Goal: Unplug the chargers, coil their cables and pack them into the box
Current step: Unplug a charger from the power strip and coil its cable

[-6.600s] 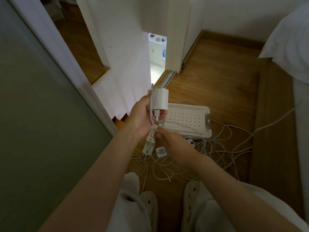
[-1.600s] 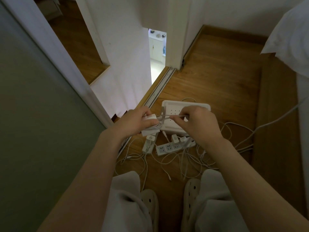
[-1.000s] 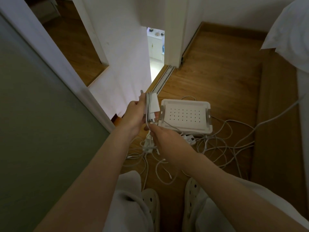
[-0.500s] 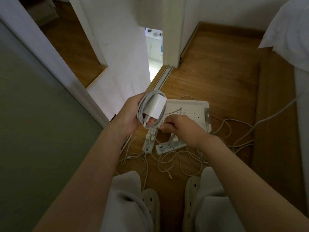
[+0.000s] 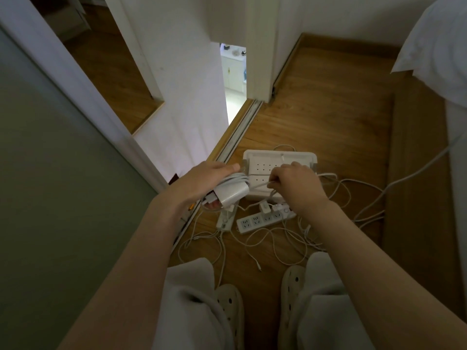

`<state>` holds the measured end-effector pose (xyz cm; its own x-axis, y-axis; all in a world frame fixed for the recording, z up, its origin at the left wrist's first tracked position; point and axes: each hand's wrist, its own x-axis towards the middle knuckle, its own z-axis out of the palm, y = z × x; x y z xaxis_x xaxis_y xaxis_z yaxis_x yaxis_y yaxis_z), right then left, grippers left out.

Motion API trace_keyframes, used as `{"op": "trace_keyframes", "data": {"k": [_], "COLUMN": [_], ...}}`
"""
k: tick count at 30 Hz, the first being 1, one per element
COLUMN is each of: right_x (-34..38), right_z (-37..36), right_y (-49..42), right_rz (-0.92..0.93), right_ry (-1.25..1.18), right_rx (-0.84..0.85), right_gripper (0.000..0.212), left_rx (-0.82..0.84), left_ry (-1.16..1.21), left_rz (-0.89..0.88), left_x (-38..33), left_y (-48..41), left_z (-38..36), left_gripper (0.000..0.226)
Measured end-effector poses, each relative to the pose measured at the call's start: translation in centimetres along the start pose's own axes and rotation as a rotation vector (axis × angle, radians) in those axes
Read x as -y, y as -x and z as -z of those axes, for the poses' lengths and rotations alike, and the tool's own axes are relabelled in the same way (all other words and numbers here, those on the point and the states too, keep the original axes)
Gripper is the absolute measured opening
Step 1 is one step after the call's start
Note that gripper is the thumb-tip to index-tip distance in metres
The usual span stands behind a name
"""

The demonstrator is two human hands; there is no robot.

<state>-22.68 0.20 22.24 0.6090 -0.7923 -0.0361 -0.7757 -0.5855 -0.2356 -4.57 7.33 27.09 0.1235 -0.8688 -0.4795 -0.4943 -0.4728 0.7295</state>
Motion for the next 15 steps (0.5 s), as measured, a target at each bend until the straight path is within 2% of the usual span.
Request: {"op": "trace_keyframes", "data": {"k": [4,7,10,15], "right_x": [0.5,1.3,2.0,3.2], "right_z": [0.1,0.4,0.8,0.8], "right_y": [0.2,0.3,0.4,0.8], "right_rz": [-0.020,-0.022,-0.005,-0.023], "right_ry": [0.072,0.058,-0.013,-0.224], "right_rx": [-0.114,-0.147,-0.137,-0.163], "right_gripper": [0.019,0.018,0.020,0.024], "left_rx": [-0.092,-0.240,-0.375,-0.552], "left_ry": [-0.158,-0.342,-0.449,-0.523], "left_rz": [0.023,-0.065,-0.137,-0.173], "left_x": [0.9,1.4,1.5,1.3], "left_y": [-0.7,-1.6,-2.1,-2.5], "left_z": [-0.6,-1.4,-2.0,-2.6], "left_gripper": [0.023,0.026,0.025,0.036]}}
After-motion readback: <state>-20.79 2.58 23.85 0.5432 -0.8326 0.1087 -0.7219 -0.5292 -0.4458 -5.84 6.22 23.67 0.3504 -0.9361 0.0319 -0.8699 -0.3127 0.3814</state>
